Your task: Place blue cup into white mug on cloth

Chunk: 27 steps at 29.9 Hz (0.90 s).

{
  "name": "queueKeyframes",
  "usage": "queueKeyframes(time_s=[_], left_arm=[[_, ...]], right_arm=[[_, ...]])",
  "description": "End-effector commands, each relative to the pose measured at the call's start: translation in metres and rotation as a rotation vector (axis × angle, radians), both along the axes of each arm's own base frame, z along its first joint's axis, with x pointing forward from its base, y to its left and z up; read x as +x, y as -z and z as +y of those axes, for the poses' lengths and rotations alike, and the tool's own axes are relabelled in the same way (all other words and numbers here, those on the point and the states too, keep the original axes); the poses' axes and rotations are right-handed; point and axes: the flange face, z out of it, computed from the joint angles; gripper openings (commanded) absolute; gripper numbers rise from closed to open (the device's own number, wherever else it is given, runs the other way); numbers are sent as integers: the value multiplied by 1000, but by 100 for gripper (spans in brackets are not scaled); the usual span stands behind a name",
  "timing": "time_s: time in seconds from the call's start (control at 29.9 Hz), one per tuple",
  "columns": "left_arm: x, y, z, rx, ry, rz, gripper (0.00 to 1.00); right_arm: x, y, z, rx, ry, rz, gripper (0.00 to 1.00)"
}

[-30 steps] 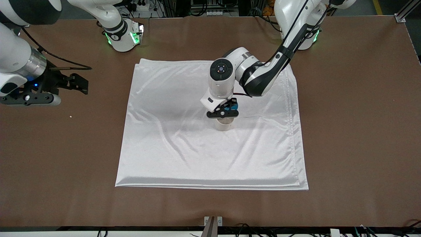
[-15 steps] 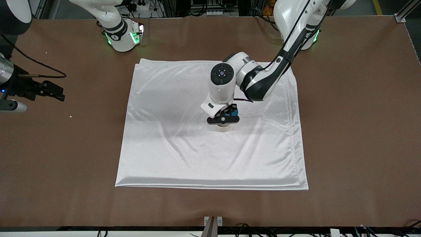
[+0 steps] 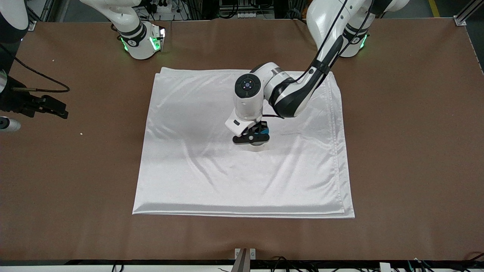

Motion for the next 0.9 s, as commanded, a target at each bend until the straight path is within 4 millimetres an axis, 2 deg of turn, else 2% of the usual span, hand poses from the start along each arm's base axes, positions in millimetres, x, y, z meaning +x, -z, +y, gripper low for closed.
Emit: queueKeyframes(time_s=[0.0, 0.17, 0.37, 0.47, 0.5, 0.57, 0.67, 0.73, 0.77, 0.87], left_arm=[[3, 2, -6, 14, -12, -27, 0], [2, 4, -6, 10, -11, -16, 0], [2, 10, -6, 13, -9, -11, 0], [1, 10, -6, 14, -9, -10, 9], [1, 10, -6, 13, -8, -10, 16], [1, 9, -5, 12, -7, -10, 43], [2, 8, -5, 12, -10, -13, 66], [1, 8, -5, 17, -7, -18, 86], [2, 8, -5, 18, -5, -20, 92], [3, 2, -4, 16, -4, -29, 99]], right_arm=[[-3, -21, 3, 27, -20, -74, 100], [-12, -37, 12, 32, -31, -106, 100], [-13, -43, 18, 140, -24, -131, 100], [-11, -46, 18, 136, -25, -159, 100], [-11, -46, 19, 131, -28, -158, 100], [-12, -47, 22, 115, -36, -160, 100], [-20, -48, 27, 76, -52, -161, 100], [-28, -46, 27, 66, -53, -161, 100], [-32, -44, 27, 65, -53, -164, 100], [-42, -41, 26, 62, -51, -153, 100]])
